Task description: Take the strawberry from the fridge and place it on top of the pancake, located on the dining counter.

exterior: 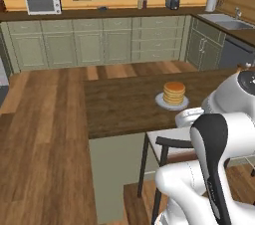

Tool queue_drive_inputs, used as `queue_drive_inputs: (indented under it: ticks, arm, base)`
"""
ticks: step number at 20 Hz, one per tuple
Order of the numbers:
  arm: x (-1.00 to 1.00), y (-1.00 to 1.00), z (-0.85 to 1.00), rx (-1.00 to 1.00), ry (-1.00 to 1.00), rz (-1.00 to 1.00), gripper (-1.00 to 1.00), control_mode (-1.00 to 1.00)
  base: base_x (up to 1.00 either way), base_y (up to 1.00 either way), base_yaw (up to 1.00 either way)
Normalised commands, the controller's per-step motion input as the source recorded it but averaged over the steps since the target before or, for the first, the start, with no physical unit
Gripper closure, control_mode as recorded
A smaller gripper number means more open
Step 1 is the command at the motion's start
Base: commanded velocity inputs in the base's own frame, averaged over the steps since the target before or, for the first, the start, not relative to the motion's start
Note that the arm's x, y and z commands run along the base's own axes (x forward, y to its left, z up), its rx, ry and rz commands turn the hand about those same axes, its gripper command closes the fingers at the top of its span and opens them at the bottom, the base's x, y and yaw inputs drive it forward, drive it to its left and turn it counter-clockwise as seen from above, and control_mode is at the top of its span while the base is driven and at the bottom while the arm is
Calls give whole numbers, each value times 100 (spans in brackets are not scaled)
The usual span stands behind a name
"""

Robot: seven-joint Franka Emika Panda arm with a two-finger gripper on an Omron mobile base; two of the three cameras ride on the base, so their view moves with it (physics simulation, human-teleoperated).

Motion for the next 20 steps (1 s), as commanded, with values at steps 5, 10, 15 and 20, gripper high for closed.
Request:
queue_drive_inputs:
  ticks: [5, 10, 15, 20]
  arm:
    - [0, 0, 0, 0, 0, 0, 100, 100]
    - [0, 0, 0, 0, 0, 0, 100, 100]
    - [0, 0, 0, 0, 0, 0, 100, 100]
    - [0, 0, 0, 0, 0, 0, 100, 100]
  base:
    - [12, -74, 0]
    - [0, -49, 0]
    - [39, 13, 0]
    - [81, 4, 0]
